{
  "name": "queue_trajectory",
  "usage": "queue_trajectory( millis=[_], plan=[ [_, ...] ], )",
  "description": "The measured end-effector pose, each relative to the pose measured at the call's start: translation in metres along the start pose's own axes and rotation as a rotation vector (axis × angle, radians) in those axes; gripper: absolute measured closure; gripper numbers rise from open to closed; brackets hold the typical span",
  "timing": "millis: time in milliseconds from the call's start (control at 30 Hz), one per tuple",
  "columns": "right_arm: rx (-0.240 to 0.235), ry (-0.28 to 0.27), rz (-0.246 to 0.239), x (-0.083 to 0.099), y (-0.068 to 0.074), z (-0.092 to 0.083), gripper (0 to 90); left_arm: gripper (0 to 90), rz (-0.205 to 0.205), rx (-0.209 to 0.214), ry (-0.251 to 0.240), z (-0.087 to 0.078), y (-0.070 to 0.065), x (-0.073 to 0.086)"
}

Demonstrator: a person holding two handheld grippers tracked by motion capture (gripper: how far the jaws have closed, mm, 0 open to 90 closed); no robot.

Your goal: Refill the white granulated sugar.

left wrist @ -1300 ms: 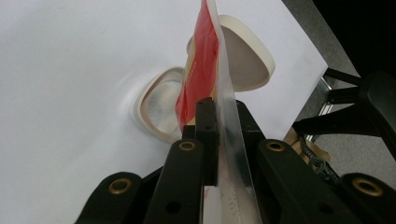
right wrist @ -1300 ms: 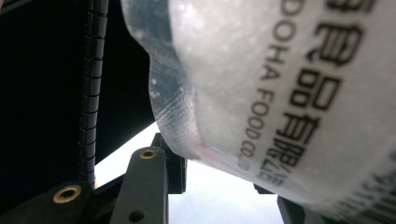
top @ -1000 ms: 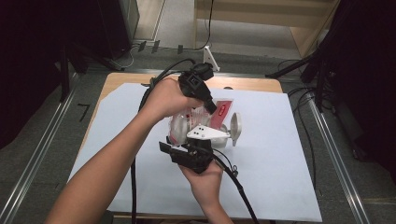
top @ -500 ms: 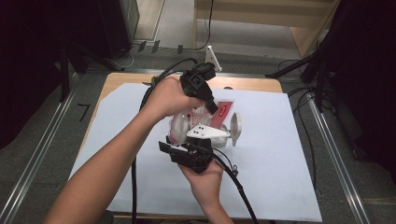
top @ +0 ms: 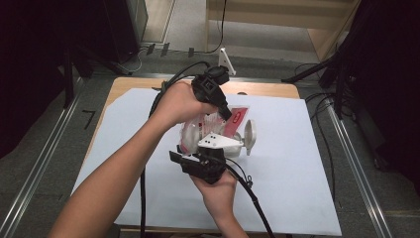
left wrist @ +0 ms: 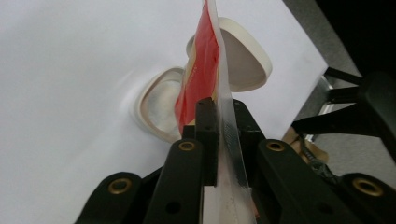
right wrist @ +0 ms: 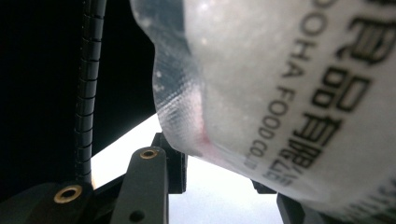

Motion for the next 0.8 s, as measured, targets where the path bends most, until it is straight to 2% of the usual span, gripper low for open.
queue_trajectory(
  millis=[233,400,533,800],
  plan=[
    [0.001,-0.007,-0.007,0.0011,-0.0017,-0.0005,65.0,88.2,-0.007,-0.009,-0.008,0.0013,0.0010,-0.0008],
    [0.010,-0.012,-0.018,0.0005,-0.0007,-0.0025,65.5,89.0,-0.027,-0.026,-0.014,0.0011,0.0036,-0.0015],
    [0.028,-0.012,-0.038,-0.0001,-0.0006,-0.0030,65.9,88.9,-0.042,-0.013,-0.008,0.0013,0.0043,-0.0025],
    [0.009,-0.021,0.002,-0.0024,-0.0005,-0.0040,64.8,88.0,-0.021,-0.008,0.001,0.0024,-0.0007,-0.0043]
  ],
)
Point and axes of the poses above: each handheld gripper's, and its own axes: z roughly forward along the jaws, x roughly out of its underside, y roughly to its left, the point moved 5 cm from there along z, roughly forward along the jaws, and after that the axes turned 2 degrees about -y, right-handed, at the moved point
